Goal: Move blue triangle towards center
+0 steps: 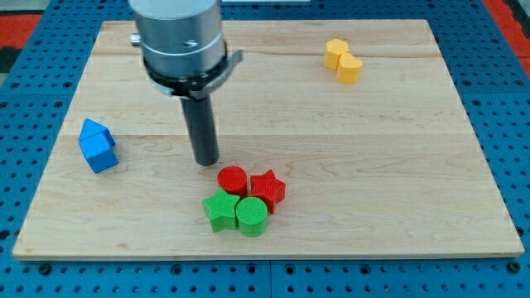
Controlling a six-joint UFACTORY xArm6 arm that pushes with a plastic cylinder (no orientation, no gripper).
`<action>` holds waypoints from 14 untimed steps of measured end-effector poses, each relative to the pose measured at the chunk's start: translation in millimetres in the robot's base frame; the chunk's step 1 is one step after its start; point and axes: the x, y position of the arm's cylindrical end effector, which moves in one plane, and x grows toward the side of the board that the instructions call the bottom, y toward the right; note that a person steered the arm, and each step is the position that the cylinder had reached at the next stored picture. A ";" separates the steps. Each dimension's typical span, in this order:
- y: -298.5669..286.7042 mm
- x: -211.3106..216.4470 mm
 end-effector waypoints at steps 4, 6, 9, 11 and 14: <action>-115.5 5.4; -124.9 42.8; -170.8 -22.4; -129.7 -29.5; -103.5 -73.0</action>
